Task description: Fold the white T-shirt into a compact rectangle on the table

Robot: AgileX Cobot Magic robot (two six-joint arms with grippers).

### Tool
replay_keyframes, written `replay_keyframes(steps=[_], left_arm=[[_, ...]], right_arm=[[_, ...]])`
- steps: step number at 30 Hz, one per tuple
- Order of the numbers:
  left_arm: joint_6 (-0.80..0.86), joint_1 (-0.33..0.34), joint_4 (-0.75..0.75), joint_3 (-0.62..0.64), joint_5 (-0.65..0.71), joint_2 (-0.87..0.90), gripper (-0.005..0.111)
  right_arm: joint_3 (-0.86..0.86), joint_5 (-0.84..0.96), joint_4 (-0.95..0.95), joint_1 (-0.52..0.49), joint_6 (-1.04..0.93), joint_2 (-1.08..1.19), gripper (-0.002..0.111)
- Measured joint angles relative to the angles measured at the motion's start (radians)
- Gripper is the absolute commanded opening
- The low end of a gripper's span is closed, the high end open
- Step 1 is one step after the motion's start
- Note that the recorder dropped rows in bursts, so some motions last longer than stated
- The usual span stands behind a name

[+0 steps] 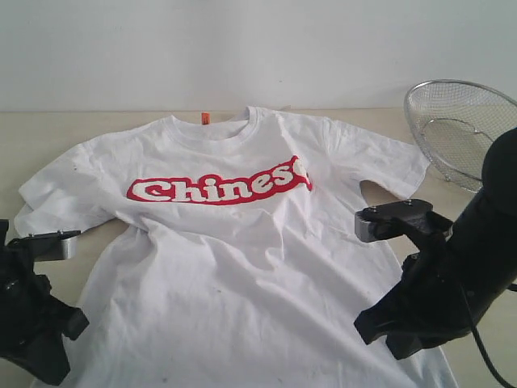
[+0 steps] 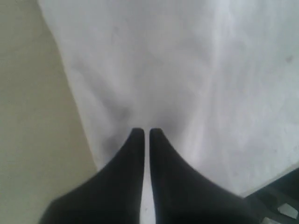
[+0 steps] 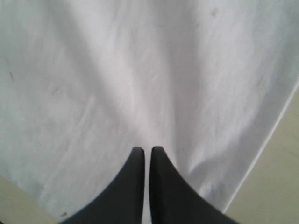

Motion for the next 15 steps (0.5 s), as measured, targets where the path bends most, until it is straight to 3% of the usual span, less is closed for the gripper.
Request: replay_keyframes(steps=[15], left_arm=[[-0.086, 0.0, 0.091, -0.012, 0.101, 0.083, 0.005]], right_arm=[[0.0, -0.004, 0.004, 0.0, -0.012, 0.0, 0.0]])
